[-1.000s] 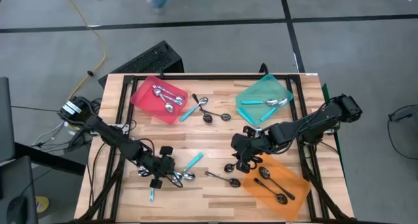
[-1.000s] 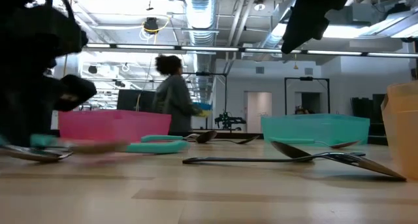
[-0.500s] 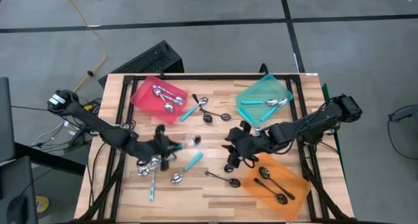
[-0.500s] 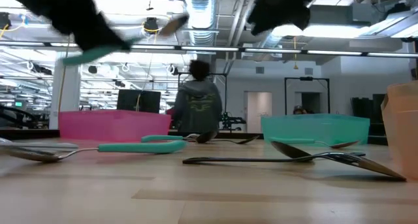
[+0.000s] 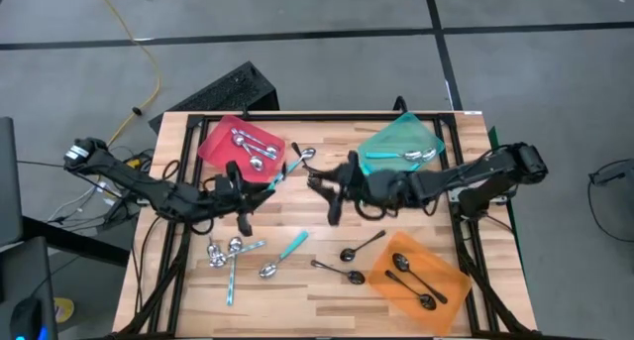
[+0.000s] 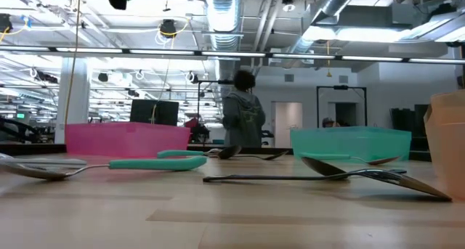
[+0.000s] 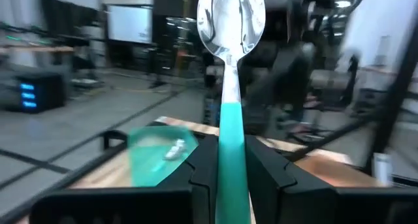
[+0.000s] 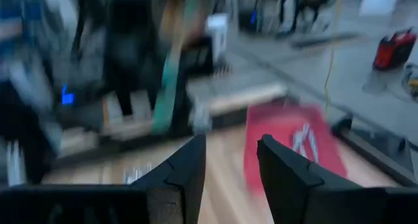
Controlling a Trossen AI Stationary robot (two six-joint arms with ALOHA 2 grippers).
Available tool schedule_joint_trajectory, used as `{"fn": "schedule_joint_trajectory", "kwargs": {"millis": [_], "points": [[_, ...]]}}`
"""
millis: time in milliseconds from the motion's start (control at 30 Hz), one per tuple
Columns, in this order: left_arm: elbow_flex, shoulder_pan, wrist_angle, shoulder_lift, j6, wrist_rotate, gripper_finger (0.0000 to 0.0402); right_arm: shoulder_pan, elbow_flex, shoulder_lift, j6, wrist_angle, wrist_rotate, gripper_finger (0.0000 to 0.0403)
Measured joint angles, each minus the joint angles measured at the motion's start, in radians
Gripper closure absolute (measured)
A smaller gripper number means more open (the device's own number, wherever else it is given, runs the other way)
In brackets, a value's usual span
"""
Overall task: Sort silverware by color (type)
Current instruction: Put the blue spoon into the blue bin
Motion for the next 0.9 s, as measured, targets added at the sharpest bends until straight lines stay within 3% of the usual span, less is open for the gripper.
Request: {"fn": "schedule_joint_trajectory", "kwargs": {"millis": [100, 267, 533, 733, 900], "points": [[0.0, 0.019, -0.002, 0.034, 0.014, -0.098, 0.0364, -0.034, 0.0, 0.0, 0.0, 0.105, -0.005, 0.0229], [0.04, 0.051, 0.0, 0.101, 0.09, -0.207, 0.0363, -0.082, 0.0, 0.001, 0.051, 0.111, -0.011, 0.0186], [0.171, 0.11, 0.001, 0.257, 0.263, -0.267, 0.0364, -0.111, 0.0, 0.0, 0.111, 0.119, -0.017, 0.0115], [0.247, 0.164, 0.0, 0.354, 0.306, -0.286, 0.0363, -0.111, 0.0, 0.0, 0.109, 0.132, -0.013, 0.0106], [0.285, 0.189, 0.004, 0.393, 0.3, -0.257, 0.0363, -0.116, 0.0, 0.0, 0.111, 0.134, 0.052, 0.0106]]}}
